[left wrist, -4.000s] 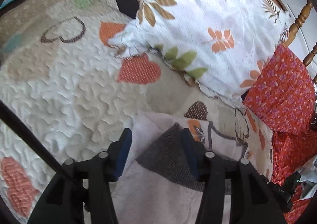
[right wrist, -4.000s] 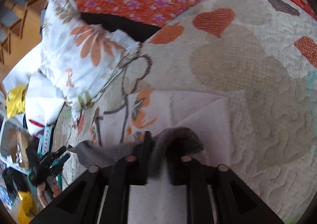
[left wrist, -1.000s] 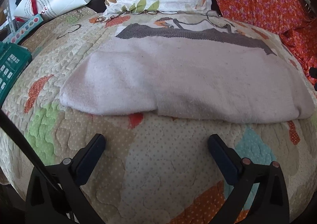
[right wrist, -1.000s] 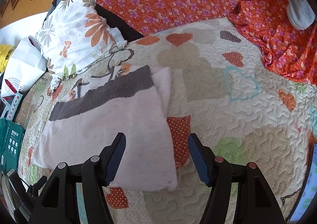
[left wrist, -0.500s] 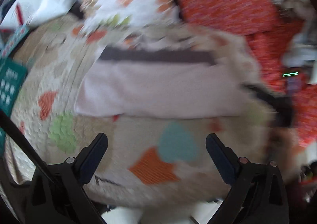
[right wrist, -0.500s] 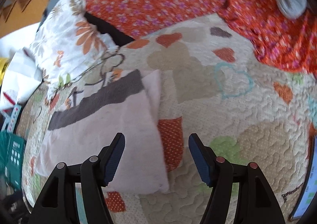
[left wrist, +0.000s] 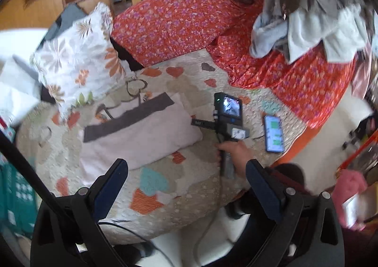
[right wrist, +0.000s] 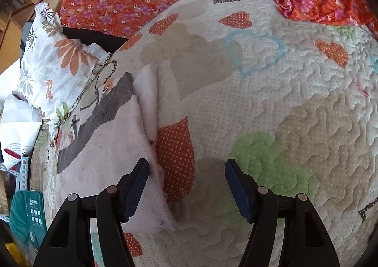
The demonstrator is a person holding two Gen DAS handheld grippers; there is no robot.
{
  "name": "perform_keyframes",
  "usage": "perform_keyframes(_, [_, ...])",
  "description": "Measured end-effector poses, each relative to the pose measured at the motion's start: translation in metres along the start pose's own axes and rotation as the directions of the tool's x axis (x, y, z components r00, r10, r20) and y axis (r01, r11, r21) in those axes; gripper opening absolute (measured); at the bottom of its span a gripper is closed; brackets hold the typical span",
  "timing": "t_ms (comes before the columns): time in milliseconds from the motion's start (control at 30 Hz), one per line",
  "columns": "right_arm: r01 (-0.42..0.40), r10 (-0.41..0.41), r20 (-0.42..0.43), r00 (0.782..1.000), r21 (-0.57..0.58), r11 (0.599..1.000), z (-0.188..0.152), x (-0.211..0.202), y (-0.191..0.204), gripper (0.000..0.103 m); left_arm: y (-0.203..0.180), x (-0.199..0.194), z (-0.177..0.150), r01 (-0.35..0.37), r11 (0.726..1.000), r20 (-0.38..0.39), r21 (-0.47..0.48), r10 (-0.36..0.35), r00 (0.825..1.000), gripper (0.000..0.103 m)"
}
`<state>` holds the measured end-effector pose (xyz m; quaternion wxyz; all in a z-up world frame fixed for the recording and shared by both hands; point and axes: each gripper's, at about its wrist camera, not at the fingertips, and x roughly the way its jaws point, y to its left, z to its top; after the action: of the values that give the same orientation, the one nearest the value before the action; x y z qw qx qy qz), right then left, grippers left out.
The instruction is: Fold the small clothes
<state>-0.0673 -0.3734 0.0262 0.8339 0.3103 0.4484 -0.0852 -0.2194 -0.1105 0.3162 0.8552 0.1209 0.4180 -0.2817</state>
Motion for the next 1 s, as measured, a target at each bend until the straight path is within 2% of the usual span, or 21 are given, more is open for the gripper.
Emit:
perform_keyframes(133, [-0.002,0.002,-0.009,1.0,-0.026,1.0,-0.002,0.003,0.006,0.072,0.004,0.001,0.002,0.006,1.0,0.033,-0.017,-0.006,0.999,0.099])
perform_keyframes(267, [-0.01,0.01,-0.01,1.0,-0.037,0.999,-0.002,0.004,0.01,0.072,0.01,0.005,0.006,0.05,0.997,0.008,-0.055,-0.05,0.999,0.099])
perform_keyframes(367, [-0.001,0.001,0.0,1.0,-0.049,0.999,-0.001,0.003,0.012,0.072,0.008,0.003,0.006,0.053,0.998,0.018,-0.033,-0.053,0.998,0.099])
perform_keyframes(500, [0.005,-0.005,0.005,1.0,-0.071,0.997,-0.001,0.003,0.015,0.072,0.012,0.013,0.003,0.109,0.994,0.031,0.011,-0.11,0.993,0.099])
perform_keyframes(567, [0.013,-0.012,0.016,1.0,-0.086,0.996,-0.001,0.001,0.018,0.072,0.032,0.029,-0.006,0.163,0.986,0.06,-0.044,-0.16,0.985,0.099])
perform_keyframes(633, [0.01,-0.006,0.035,0.999,-0.104,0.994,0.0,-0.003,0.023,0.072,0.063,0.061,-0.019,0.257,0.958,0.033,-0.129,-0.255,0.966,0.099])
perform_keyframes(700, [0.016,-0.008,0.061,0.998,-0.134,0.991,0.0,-0.008,0.028,0.072,0.095,0.094,-0.032,0.266,0.94,0.016,-0.212,-0.269,0.963,0.099])
perform_keyframes(767, [0.031,-0.017,0.082,0.996,-0.168,0.985,-0.001,-0.011,0.035,0.072,0.125,0.123,-0.045,0.216,0.933,0.014,-0.287,-0.222,0.975,0.099])
perform_keyframes(867, [0.03,-0.013,0.085,0.996,-0.193,0.981,-0.003,-0.011,0.041,0.072,0.173,0.169,-0.065,0.06,0.933,0.006,-0.356,-0.062,0.998,0.099])
perform_keyframes(933, [0.024,-0.009,0.077,0.997,-0.205,0.978,-0.005,-0.009,0.044,0.072,0.196,0.194,-0.077,-0.066,0.929,-0.008,-0.363,0.068,0.998,0.099])
perform_keyframes(1000, [0.029,-0.012,0.075,0.997,-0.223,0.974,-0.007,-0.007,0.048,0.072,0.212,0.217,-0.087,-0.16,0.916,-0.044,-0.367,0.155,0.987,0.099])
